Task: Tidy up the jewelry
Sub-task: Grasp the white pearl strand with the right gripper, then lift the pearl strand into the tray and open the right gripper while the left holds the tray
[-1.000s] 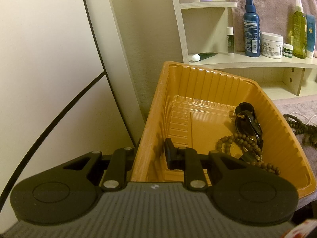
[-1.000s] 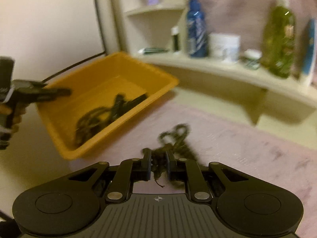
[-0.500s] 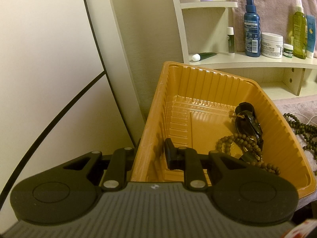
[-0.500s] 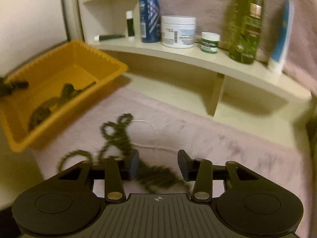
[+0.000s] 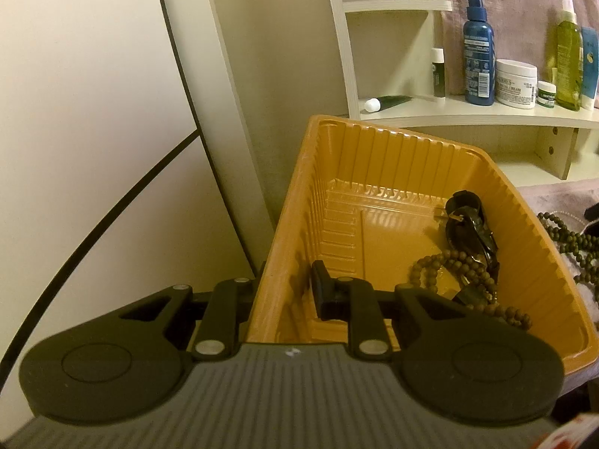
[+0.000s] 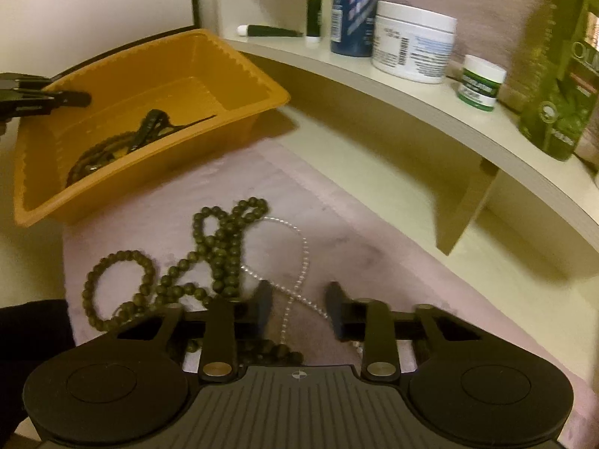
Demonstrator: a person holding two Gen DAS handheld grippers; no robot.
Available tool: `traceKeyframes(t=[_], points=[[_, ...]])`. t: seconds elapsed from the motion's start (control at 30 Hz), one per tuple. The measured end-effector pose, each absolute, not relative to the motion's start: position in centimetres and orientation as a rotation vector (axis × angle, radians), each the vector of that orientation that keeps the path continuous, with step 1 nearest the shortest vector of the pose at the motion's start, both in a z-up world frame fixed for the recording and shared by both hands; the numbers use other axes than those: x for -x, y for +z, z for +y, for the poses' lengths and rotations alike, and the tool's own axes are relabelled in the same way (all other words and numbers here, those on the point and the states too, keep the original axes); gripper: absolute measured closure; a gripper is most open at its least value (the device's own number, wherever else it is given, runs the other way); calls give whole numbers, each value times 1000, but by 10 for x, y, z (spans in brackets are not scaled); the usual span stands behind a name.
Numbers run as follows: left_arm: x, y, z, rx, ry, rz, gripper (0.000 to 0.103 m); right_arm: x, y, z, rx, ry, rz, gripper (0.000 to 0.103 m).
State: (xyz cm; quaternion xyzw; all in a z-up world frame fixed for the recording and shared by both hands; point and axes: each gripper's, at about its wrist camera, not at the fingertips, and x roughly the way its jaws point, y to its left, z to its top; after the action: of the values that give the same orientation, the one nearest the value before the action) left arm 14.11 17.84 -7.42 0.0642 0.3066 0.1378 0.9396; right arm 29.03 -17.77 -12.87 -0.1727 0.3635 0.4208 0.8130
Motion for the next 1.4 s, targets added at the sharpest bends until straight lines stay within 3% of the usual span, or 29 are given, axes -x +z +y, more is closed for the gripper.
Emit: traceKeyframes(t=[0.1,0.17,0.47,1.4], points=[[-141,-74,178,-133,283,626,82,-284,-129,-172,399,904,763,98],[-141,-74,177,-134,283,626,82,-282,-129,-169,404,894,759,100],[-141,-74,178,-137,285,625,82,-270,-113,-189,267,792,694,101],[-140,-74,178,-137,287,623,82,-238,35,-231,55,716,413,101]])
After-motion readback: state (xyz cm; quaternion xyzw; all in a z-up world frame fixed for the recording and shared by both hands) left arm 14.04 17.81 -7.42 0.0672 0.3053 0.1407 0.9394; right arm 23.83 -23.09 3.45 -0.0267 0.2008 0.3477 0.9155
